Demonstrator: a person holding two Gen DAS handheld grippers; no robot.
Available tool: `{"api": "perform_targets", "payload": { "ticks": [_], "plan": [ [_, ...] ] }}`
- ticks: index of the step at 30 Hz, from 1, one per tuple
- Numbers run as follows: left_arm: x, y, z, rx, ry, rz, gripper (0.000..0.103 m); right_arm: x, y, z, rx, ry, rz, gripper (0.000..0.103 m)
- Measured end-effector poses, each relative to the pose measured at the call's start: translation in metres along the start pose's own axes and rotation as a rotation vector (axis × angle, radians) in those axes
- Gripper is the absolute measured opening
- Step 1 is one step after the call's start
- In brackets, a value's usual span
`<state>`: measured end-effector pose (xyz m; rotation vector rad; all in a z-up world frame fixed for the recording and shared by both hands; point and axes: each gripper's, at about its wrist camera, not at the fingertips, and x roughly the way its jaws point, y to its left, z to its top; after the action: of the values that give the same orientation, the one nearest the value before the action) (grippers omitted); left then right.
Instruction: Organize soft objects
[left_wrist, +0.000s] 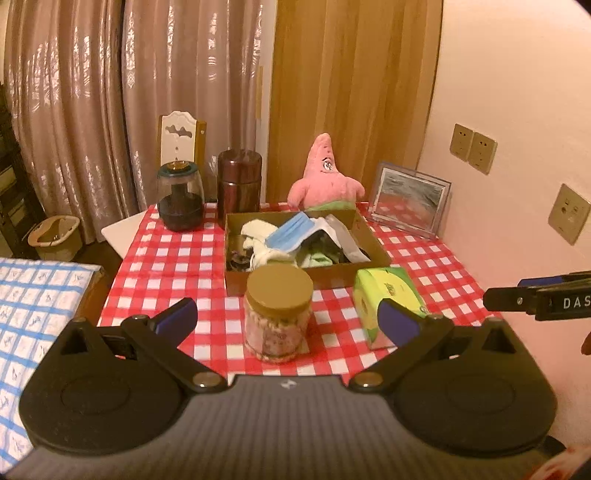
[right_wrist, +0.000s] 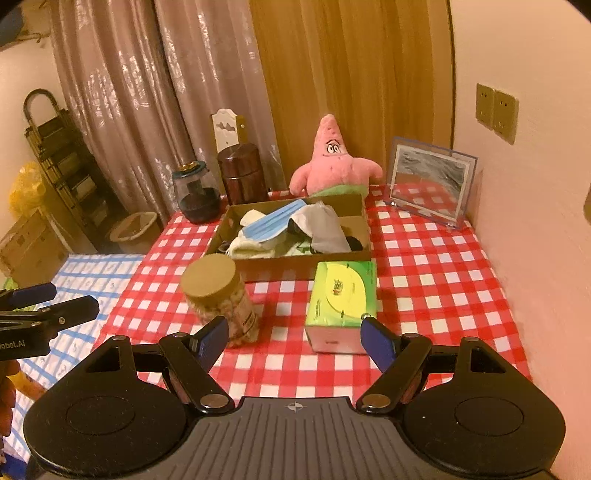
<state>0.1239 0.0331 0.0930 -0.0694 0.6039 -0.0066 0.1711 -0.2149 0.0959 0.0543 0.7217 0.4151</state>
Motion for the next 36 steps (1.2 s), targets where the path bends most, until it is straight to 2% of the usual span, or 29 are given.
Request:
{"api": "perform_targets", "payload": {
  "ticks": [11, 16, 24, 36],
  "plan": [
    [-0.038, -0.01, -0.061, -0.025, 0.046, 0.056, 0.103, -0.034, 0.01, -0.057, -0.007, -0.003, -0.022, 0.079],
    [-0.045, -0.014, -0.083, -0.051, 0.087, 0.054, 0.103, -0.045, 0.023, -0.078, -0.066, -0.004, -0.04, 0.079],
    [-0.056, -0.026, -0.098, -0.058, 0.089, 0.072, 0.103, -0.058, 0.029, -0.103, -0.034, -0.016, -0.05, 0.079],
    [-0.055, -0.036, -0.109, -0.057, 0.105, 0.062, 0.103, -0.055, 0.03, -0.115, -0.029, 0.013, -0.047, 0.079]
  ]
}}
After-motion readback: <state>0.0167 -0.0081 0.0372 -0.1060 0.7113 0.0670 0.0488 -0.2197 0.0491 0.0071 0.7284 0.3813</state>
